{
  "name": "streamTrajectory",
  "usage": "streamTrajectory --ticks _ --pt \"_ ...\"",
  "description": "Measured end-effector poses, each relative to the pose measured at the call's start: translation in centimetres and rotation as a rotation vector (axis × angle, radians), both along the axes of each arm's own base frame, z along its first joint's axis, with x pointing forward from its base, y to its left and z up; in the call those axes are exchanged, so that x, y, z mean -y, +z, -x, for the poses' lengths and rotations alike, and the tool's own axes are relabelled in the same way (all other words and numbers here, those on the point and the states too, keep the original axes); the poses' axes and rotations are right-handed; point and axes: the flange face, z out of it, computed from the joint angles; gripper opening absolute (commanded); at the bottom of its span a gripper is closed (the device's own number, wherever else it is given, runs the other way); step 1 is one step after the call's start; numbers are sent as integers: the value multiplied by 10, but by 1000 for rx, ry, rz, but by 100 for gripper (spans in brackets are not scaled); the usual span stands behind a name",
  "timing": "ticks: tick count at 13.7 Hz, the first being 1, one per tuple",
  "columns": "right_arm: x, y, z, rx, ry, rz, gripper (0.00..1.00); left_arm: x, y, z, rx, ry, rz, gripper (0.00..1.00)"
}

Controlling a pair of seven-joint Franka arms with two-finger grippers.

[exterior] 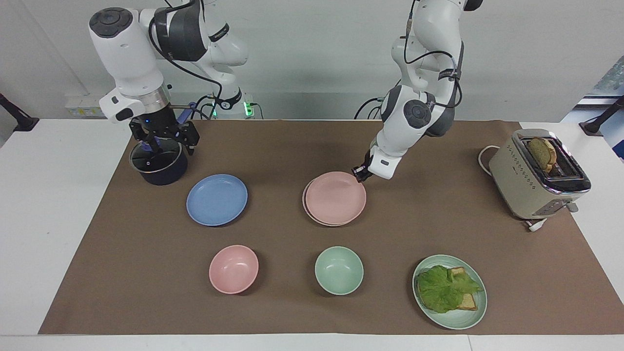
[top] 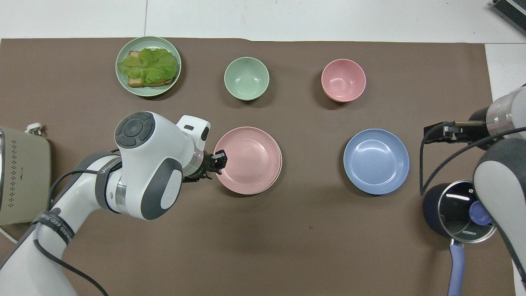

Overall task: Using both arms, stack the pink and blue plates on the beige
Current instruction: 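Carry the pink plate with the left gripper onto the beige plate, then open the left gripper and withdraw it toward its rest pose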

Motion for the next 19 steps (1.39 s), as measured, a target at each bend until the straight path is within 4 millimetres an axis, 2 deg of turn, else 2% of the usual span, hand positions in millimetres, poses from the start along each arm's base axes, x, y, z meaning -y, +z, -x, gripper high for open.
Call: streamTrajectory --ticks 3,5,6,8,10,12,16,19 --pt "0 0 0 0 0 0 100 -3 1 -3 6 2 -3 100" --pt "0 0 0 0 0 0 100 -15 4 -11 36 -13 -42 100" --pt "0 0 0 0 0 0 100 -27 7 -18 58 -16 -69 100" --pt "0 0 0 0 0 0 100 -68 19 -42 105 -53 -93 100" --pt "0 0 0 0 0 0 100 -112 35 -61 122 -115 -100 100" --pt "0 0 0 0 0 0 100 -145 55 -72 136 -199 -140 100" --pt "1 0 0 0 -3 0 100 -197 110 -82 202 -325 -165 100" --pt "2 0 -1 5 -4 0 100 -219 132 -77 222 -386 -181 100"
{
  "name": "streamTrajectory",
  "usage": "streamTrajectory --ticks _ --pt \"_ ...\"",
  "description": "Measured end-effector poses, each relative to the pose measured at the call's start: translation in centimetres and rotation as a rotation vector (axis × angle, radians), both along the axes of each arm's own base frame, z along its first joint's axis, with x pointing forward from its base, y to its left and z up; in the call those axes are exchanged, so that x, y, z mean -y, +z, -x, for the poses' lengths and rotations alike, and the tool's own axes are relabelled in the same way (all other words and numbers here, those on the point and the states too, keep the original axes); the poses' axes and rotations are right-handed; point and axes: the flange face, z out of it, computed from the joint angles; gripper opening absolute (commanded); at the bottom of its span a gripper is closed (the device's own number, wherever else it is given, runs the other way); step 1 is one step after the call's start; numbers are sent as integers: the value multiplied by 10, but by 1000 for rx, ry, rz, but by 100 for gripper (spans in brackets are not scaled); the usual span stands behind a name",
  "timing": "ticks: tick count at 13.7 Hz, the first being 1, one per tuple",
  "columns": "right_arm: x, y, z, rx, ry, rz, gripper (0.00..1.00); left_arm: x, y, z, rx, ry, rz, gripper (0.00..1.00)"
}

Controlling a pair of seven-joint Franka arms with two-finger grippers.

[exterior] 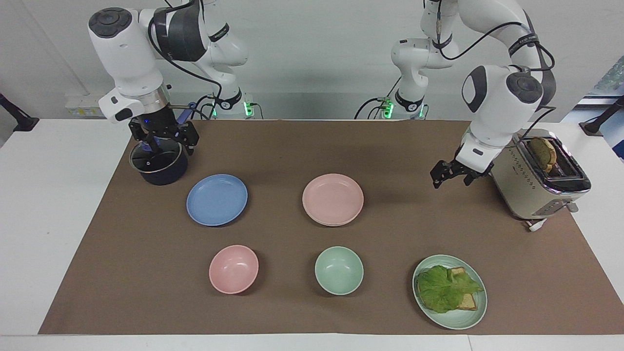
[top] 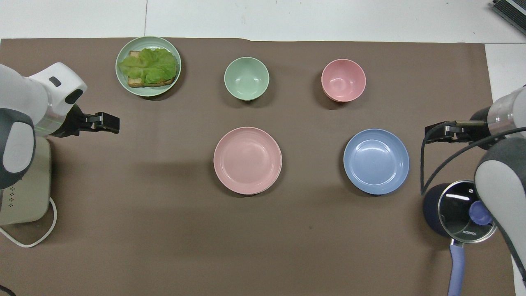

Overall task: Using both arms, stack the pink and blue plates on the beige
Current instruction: 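Open the left gripper and withdraw it toward its rest pose, then reach the right gripper to the blue plate rim and grasp it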

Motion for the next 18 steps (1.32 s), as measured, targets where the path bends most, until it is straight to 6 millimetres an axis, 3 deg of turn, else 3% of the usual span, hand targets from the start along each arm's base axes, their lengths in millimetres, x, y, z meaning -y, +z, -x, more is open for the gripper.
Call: streamTrajectory --ticks 3,6,9,11,15,18 --pt "2 -12 -4 30 0 -1 100 -7 43 3 -2 -32 -22 100" --pt "21 -57 -7 66 17 -6 100 -15 77 6 -12 -68 -45 100" --pt "40 -127 -11 77 -13 -50 100 -18 85 6 -13 -76 -47 100" --pt "45 -164 -12 60 -22 -71 100 -19 86 7 -15 -74 -47 100" --pt "62 -214 1 55 -4 -133 100 -19 87 8 -16 -57 -47 100" --pt "69 -240 14 36 -25 -167 93 -19 87 8 -16 -49 -47 100"
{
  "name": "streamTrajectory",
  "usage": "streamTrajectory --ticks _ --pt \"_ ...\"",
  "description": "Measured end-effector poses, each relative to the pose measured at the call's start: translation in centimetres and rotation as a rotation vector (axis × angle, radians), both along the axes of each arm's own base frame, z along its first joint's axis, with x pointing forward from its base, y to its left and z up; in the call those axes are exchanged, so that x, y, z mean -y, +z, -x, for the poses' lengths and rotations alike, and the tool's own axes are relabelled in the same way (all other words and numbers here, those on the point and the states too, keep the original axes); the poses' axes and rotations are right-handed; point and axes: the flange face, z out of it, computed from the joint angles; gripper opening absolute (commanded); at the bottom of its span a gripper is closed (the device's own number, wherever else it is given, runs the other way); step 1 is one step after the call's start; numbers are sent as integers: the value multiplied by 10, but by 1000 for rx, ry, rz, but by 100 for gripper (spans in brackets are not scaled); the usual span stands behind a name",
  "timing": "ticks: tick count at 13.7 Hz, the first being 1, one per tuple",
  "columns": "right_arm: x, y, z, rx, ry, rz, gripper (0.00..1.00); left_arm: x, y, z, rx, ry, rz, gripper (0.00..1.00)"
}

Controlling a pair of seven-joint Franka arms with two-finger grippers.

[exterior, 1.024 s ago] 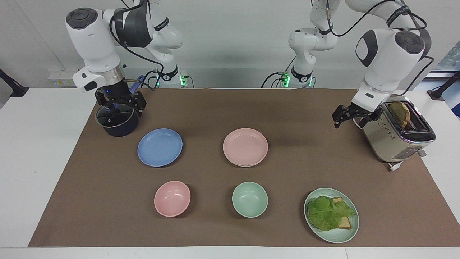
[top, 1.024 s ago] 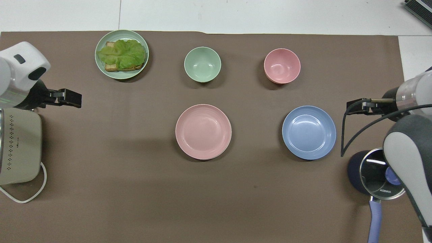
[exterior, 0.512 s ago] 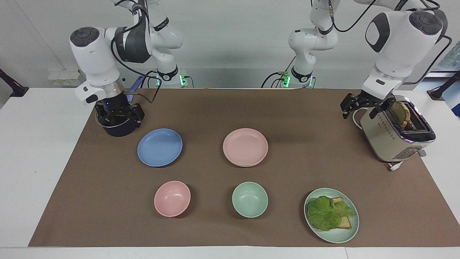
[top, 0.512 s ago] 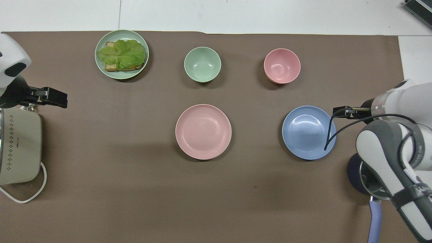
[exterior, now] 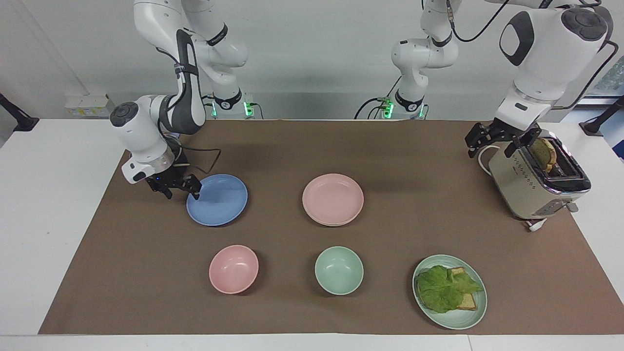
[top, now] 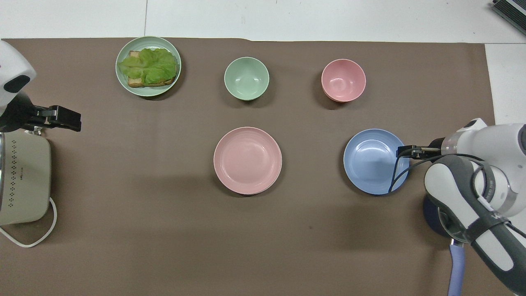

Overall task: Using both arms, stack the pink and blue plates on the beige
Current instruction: 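Reach the right gripper to the blue plate rim and grasp it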

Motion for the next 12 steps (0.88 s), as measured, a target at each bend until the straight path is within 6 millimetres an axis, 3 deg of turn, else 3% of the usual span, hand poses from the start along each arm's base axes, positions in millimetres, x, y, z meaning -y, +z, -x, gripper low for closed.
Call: streamTrajectory --ticks 3,5,6,9,12 --pt "2 -19 3 -9 5 -71 82 -1 1 0 2 3 0 100" --pt "5 -24 3 -13 4 -80 69 -1 1 0 2 3 0 100" --pt "6 -25 4 -14 0 -81 56 -1 2 1 3 3 0 100" --pt "8 -25 4 -13 6 -81 0 -2 2 1 3 3 0 100" --pt "16 -25 5 4 1 -119 0 -1 2 1 3 3 0 100"
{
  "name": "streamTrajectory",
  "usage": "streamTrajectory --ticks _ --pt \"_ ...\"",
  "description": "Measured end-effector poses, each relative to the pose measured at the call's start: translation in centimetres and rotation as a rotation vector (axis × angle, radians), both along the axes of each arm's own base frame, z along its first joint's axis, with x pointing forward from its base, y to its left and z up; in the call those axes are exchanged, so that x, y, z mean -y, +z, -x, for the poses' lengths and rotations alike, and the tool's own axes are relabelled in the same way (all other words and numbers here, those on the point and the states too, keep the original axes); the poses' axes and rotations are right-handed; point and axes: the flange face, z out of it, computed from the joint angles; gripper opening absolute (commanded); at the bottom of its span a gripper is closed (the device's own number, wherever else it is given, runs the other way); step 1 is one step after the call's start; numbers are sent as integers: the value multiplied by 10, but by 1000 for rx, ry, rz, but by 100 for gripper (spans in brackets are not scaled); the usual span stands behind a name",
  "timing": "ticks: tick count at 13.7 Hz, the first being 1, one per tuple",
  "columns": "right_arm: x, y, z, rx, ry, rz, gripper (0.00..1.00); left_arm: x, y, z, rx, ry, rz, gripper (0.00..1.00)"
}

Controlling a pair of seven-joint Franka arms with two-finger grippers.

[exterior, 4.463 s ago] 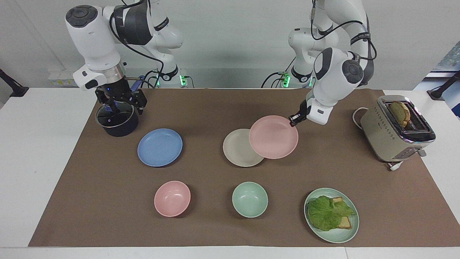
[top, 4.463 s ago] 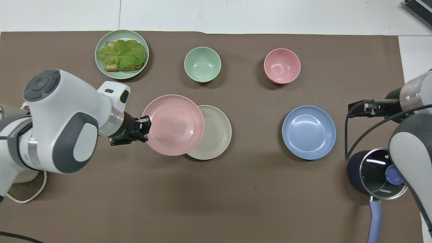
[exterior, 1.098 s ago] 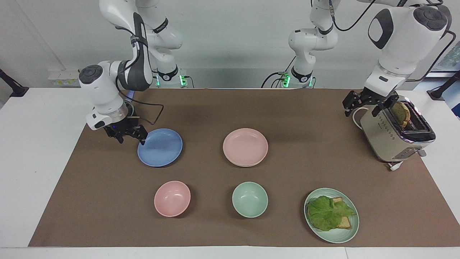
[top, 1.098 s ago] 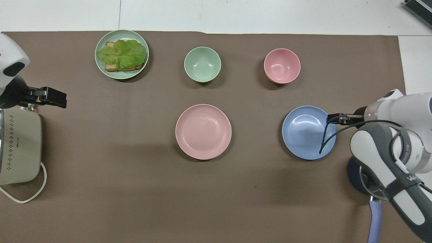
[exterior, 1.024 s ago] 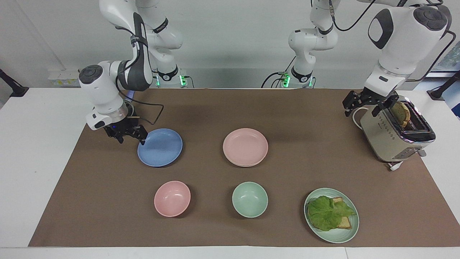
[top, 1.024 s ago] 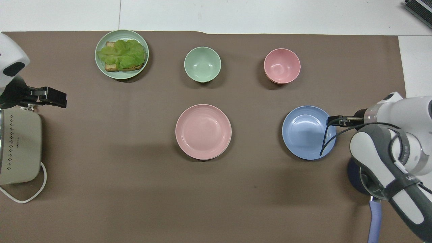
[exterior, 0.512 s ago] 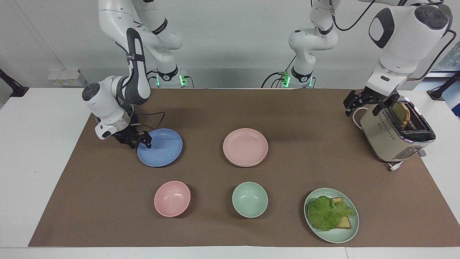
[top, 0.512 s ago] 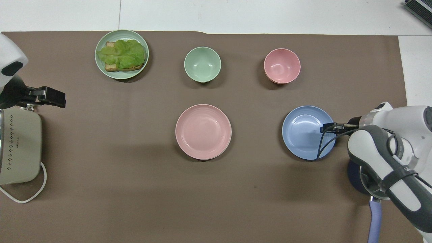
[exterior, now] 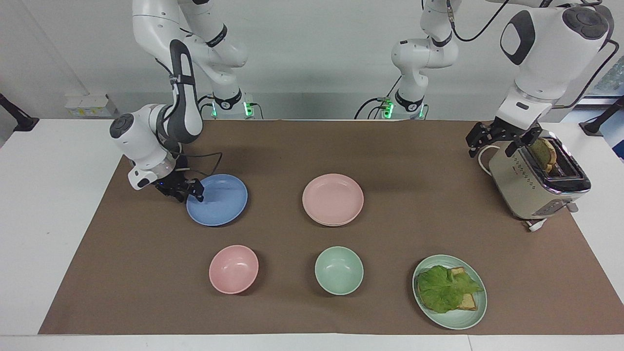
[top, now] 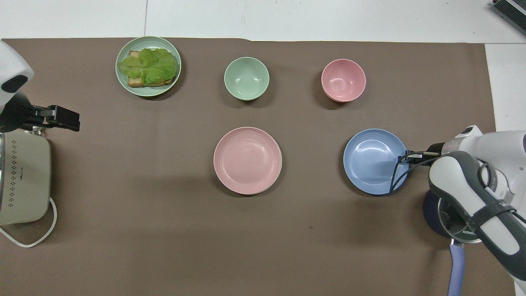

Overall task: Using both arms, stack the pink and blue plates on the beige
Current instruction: 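Reach the right gripper to the blue plate rim and grasp it, then carry the blue plate with the right gripper onto the pink plate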

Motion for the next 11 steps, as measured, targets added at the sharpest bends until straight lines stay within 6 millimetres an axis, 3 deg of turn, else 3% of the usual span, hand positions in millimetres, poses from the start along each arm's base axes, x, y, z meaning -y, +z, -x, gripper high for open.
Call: streamTrajectory --ticks 6,8,11 --pt "-3 13 -1 30 22 -47 0 0 0 0 0 0 0 100" --pt "-24 37 -4 50 50 -51 0 0 0 0 0 0 0 100" --pt "-87 73 -8 71 41 -58 0 0 0 0 0 0 0 100"
